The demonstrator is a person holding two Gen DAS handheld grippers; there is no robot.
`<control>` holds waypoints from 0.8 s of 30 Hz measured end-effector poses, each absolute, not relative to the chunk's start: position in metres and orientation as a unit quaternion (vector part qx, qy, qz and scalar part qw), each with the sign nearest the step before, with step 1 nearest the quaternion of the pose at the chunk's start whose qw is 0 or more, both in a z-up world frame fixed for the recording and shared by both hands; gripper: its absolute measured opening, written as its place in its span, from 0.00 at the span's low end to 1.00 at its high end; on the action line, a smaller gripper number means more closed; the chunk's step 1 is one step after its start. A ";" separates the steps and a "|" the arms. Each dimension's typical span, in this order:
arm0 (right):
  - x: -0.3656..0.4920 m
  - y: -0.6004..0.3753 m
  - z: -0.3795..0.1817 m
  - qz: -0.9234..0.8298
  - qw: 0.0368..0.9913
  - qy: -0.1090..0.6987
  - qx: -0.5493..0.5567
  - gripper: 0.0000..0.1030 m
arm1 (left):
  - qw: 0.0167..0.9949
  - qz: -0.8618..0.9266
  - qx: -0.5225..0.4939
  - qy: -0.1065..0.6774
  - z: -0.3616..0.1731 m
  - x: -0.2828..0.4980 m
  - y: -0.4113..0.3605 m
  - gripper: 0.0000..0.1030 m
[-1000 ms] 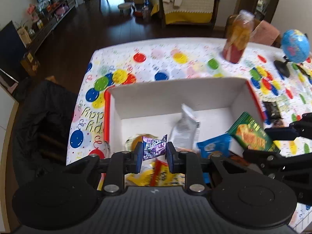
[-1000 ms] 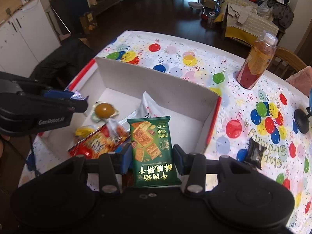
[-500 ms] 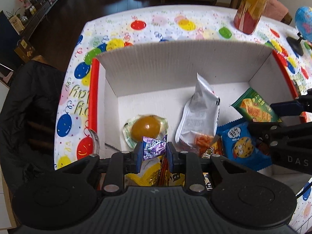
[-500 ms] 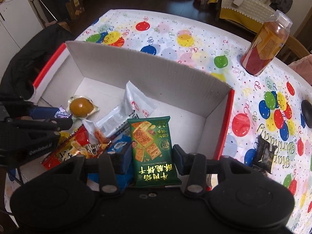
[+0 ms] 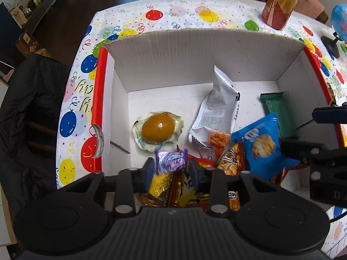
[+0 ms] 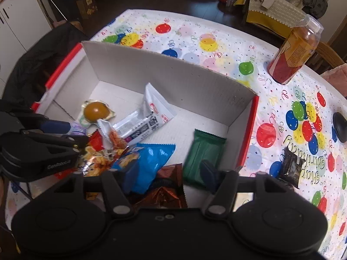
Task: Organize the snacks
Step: 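Open both tools to drop the green packet and purple candy into the box, then move both tools back over the dark packet and brown candy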
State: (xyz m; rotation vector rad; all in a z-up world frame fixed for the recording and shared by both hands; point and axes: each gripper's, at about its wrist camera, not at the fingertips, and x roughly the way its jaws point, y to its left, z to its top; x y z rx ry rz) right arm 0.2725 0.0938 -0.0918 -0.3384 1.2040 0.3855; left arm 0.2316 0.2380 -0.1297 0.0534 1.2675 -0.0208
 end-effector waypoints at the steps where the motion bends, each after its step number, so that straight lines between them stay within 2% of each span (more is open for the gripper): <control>1: 0.270 0.093 -0.089 0.180 0.795 0.558 -0.157 0.63 | 0.808 -0.007 0.025 0.588 -0.127 0.230 0.238 0.51; 2: 0.267 0.093 -0.086 0.183 0.796 0.555 -0.157 0.64 | 0.812 -0.007 0.024 0.583 -0.124 0.227 0.238 0.57; 5: 0.258 0.091 -0.077 0.192 0.799 0.549 -0.155 0.69 | 0.816 -0.007 0.017 0.578 -0.116 0.222 0.240 0.59; 9: 0.245 0.086 -0.063 0.204 0.804 0.538 -0.148 0.78 | 0.823 -0.009 0.014 0.567 -0.104 0.211 0.238 0.69; 13: 0.229 0.079 -0.051 0.215 0.809 0.528 -0.142 0.83 | 0.831 -0.012 0.010 0.556 -0.091 0.198 0.233 0.73; 15: 0.221 0.074 -0.044 0.222 0.812 0.523 -0.137 0.87 | 0.835 -0.016 0.004 0.550 -0.084 0.191 0.231 0.81; 20: 0.204 0.060 -0.031 0.236 0.816 0.513 -0.124 0.95 | 0.845 -0.018 0.000 0.535 -0.068 0.175 0.221 0.81; 22: 0.198 0.052 -0.027 0.242 0.817 0.511 -0.119 0.99 | 0.848 -0.019 -0.001 0.529 -0.064 0.170 0.217 0.87; 24: 0.193 0.044 -0.024 0.249 0.817 0.508 -0.115 1.00 | 0.851 -0.024 -0.009 0.525 -0.061 0.166 0.211 0.96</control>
